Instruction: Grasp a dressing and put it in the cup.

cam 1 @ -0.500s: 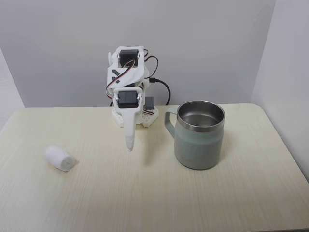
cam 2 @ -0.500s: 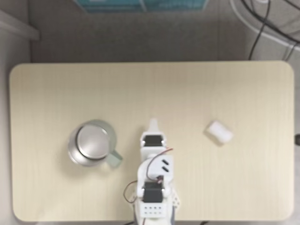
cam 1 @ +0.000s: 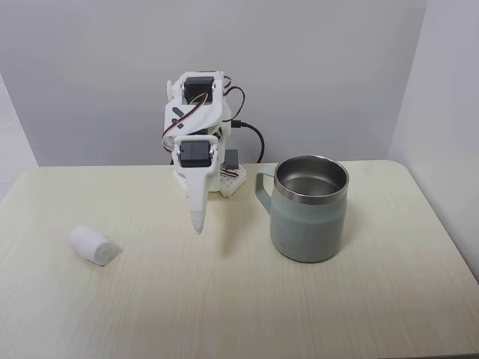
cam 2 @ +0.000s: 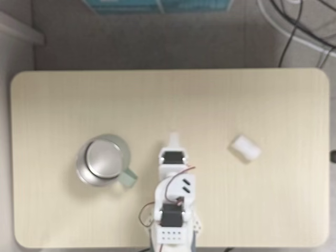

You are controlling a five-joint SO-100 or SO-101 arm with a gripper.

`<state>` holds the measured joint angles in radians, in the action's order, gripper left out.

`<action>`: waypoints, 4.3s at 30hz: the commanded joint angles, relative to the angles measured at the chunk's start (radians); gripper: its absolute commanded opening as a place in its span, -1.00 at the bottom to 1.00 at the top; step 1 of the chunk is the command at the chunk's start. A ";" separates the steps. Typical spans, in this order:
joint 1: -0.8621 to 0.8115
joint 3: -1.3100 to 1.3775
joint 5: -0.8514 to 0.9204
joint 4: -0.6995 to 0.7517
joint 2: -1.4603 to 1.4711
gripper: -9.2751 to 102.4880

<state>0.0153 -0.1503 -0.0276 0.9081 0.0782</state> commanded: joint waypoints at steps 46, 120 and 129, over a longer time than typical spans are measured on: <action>-0.784 -1.308 -0.017 0.451 -1.654 -0.37; 0.232 -1.439 -0.002 0.787 -0.925 -0.83; 0.586 -1.318 0.104 0.681 -0.862 -0.82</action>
<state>0.5216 -1.4849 0.0491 1.6245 -0.7977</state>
